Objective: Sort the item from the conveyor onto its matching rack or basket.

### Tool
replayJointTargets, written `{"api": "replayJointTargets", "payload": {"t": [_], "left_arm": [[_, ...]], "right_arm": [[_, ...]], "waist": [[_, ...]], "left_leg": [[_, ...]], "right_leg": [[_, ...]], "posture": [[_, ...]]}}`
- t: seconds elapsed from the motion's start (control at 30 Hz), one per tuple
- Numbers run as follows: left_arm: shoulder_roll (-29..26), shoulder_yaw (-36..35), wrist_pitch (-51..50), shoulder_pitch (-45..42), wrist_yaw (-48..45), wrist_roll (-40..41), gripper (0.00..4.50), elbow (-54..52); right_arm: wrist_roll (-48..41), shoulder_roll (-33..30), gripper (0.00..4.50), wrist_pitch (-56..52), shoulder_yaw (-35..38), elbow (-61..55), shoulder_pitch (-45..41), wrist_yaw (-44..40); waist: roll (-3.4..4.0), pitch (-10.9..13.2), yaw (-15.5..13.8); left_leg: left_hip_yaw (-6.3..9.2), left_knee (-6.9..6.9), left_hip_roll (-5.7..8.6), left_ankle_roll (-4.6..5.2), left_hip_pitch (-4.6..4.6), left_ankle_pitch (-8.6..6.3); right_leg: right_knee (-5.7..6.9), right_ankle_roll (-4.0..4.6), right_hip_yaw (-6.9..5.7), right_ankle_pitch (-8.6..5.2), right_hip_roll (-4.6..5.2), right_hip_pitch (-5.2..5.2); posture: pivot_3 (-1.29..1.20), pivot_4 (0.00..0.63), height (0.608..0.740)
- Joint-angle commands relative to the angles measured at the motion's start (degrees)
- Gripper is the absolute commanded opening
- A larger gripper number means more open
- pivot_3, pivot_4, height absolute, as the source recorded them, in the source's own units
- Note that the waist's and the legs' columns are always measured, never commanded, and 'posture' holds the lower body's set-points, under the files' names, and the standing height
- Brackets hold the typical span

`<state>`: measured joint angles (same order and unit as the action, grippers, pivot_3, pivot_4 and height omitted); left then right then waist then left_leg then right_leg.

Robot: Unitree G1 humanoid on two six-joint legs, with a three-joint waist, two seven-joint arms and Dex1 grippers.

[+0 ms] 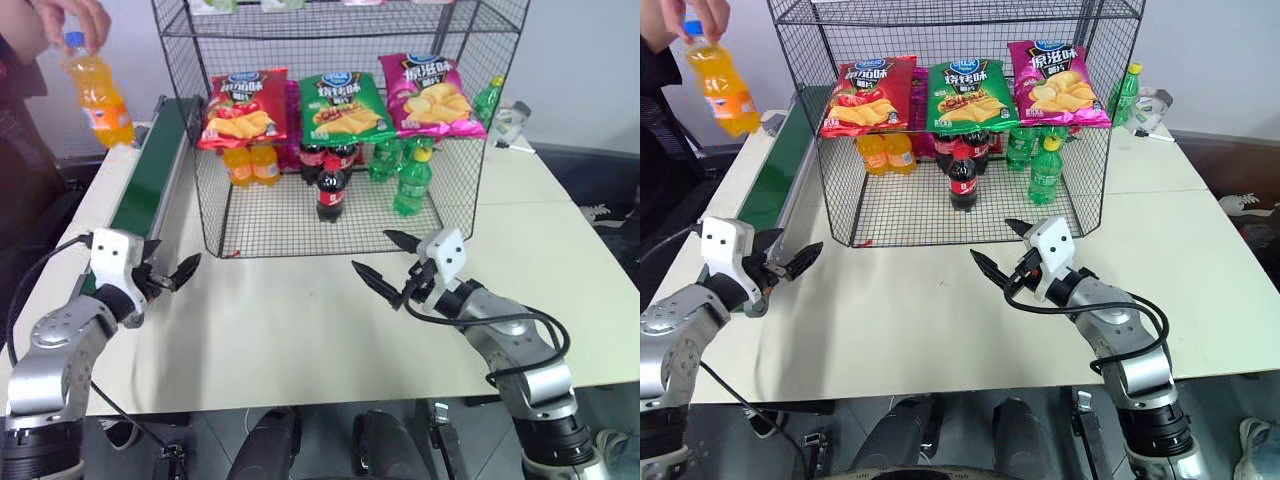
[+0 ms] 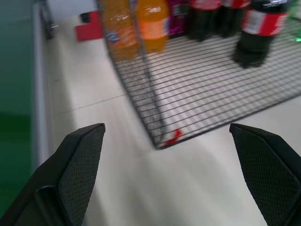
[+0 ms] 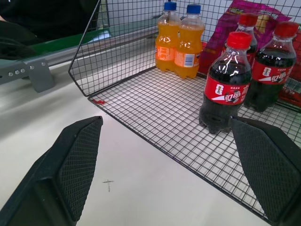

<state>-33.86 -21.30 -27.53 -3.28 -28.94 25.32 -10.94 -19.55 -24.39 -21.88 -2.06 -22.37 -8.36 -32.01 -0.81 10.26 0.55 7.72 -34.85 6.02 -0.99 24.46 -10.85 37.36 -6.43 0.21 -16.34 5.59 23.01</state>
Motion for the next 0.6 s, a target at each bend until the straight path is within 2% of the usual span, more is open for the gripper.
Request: {"api": "replayJointTargets", "payload": {"t": [0.03,0.6], "left_arm": [[0.74,-3.09,2.56,-1.48,3.43,-1.08,4.43,0.63],[4.46,-5.23,4.62,-2.08,11.67,-2.10,4.43,0.89]], "right_arm": [[0.35,0.55,4.50,1.63,-0.28,-1.03,-0.90,-0.17],[0.90,1.01,4.50,1.39,-0.72,-1.51,-1.28,0.17]], "waist": [[0.00,0.00,-0.05],[-0.01,0.00,-0.06]], "left_leg": [[0.00,0.00,0.00,0.00,0.00,0.00],[0.00,-0.02,0.00,0.00,0.00,0.00]], "right_leg": [[0.00,-0.01,0.00,0.00,0.00,0.00],[0.00,-0.13,-0.01,0.08,-0.01,-0.02]], "posture": [[0.00,0.150,0.740],[0.00,0.150,0.740]]}}
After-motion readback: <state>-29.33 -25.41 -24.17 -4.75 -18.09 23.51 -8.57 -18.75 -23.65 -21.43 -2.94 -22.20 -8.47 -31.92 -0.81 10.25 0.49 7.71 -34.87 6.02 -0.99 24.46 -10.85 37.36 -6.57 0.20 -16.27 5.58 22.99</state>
